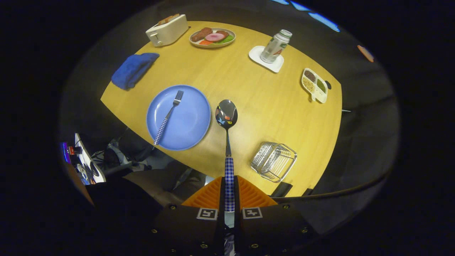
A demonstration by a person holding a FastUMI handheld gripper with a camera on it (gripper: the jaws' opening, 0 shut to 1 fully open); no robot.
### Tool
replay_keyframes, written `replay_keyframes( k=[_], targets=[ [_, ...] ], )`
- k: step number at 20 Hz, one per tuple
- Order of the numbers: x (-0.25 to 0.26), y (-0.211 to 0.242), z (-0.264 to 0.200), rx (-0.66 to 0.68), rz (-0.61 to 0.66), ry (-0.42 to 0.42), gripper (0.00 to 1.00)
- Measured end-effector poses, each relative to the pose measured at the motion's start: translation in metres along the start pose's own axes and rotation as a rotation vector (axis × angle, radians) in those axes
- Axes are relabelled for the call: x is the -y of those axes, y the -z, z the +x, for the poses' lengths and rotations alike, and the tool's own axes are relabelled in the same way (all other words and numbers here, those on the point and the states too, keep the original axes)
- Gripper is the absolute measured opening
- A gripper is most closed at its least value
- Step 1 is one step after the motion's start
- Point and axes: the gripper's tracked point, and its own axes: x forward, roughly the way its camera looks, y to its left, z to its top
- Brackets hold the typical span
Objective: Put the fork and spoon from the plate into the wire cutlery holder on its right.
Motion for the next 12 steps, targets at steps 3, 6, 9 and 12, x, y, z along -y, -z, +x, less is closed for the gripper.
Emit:
replay_keyframes(
  k=[3,6,9,12],
  targets=[
    [0.009,0.018,-0.005,0.014,0.049,0.008,0.11],
    [0.022,0.035,-0.010,0.010,0.075,0.018,0.11],
    [0.037,0.052,-0.014,-0.008,0.112,0.022,0.11],
    [0.054,0.069,-0.018,-0.038,0.117,0.041,0.11]
  ],
)
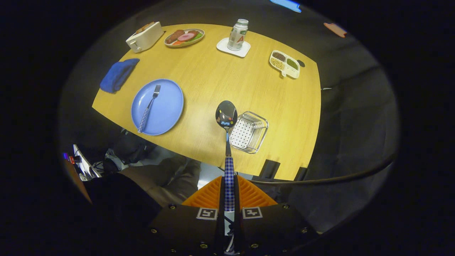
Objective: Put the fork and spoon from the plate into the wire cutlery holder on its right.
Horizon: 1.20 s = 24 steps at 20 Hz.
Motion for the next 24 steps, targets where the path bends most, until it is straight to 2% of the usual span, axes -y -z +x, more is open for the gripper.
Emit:
replay_keyframes(
  k=[5,11,24],
  targets=[
    [0.021,0.015,-0.003,-0.028,0.022,0.018,0.11],
    [0.039,0.023,0.024,-0.141,0.008,0.000,0.11],
    [0.056,-0.002,0.063,-0.369,-0.121,0.008,0.11]
  ],
)
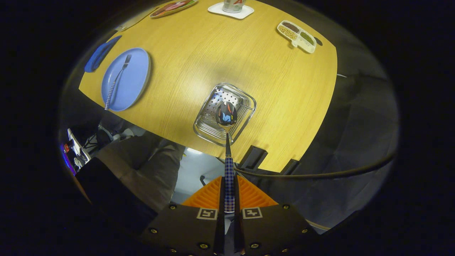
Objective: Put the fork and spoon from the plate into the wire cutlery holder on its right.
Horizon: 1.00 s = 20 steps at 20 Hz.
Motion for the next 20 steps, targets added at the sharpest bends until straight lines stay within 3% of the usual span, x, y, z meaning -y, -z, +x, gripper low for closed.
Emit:
replay_keyframes(
  k=[8,16,18,19,20],
  targets=[
    [0.004,-0.023,0.014,-0.079,-0.023,0.002,0.11],
    [0.002,-0.032,0.020,-0.044,0.000,0.001,0.13],
    [0.001,-0.030,0.018,-0.031,0.007,0.001,0.18],
    [0.001,-0.028,0.014,-0.024,0.014,-0.001,0.36],
    [0.002,-0.027,0.013,-0.014,0.024,-0.001,0.39]
  ],
)
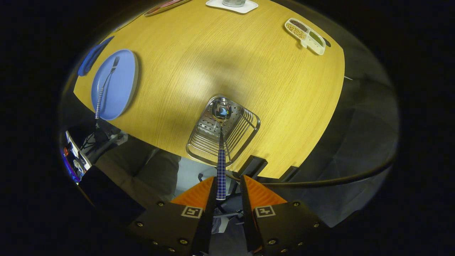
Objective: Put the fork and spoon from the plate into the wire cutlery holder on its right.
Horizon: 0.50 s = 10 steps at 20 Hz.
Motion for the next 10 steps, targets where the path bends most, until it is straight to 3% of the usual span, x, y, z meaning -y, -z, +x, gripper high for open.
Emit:
replay_keyframes(
  k=[1,3,4,6,7,10],
  targets=[
    [0.001,0.004,-0.004,0.008,0.008,-0.001,0.49],
    [0.002,0.011,-0.010,0.028,0.024,-0.003,0.55],
    [0.002,0.014,-0.012,0.039,0.029,-0.001,0.62],
    [0.004,0.022,-0.015,0.068,0.065,0.012,0.91],
    [0.003,0.027,-0.019,0.090,0.087,0.019,0.98],
    [0.000,0.043,-0.030,0.185,0.159,0.058,0.97]
  ],
)
